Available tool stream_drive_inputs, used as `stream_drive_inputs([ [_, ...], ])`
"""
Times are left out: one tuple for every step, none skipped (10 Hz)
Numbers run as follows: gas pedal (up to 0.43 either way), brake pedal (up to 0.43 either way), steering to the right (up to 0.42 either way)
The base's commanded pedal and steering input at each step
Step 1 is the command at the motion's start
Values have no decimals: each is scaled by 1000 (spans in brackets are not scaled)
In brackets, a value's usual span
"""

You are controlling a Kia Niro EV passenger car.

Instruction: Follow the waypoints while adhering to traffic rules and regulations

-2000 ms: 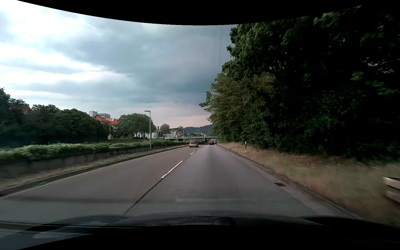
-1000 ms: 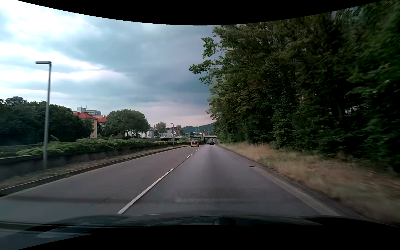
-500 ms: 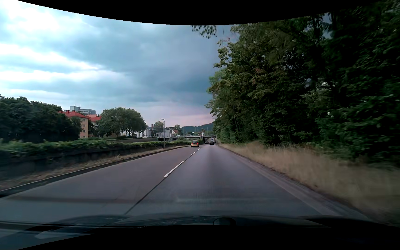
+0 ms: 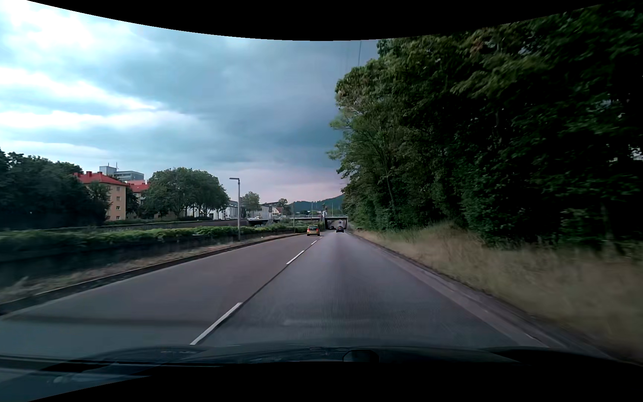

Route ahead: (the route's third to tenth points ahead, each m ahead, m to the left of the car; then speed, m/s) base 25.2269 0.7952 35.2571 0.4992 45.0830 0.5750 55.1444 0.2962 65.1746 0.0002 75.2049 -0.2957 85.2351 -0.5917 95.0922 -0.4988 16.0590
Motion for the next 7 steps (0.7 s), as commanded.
stream_drive_inputs([
  [67,0,1],
  [39,0,1],
  [28,0,1],
  [28,0,1],
  [28,0,1],
  [28,0,1],
  [28,0,1],
])
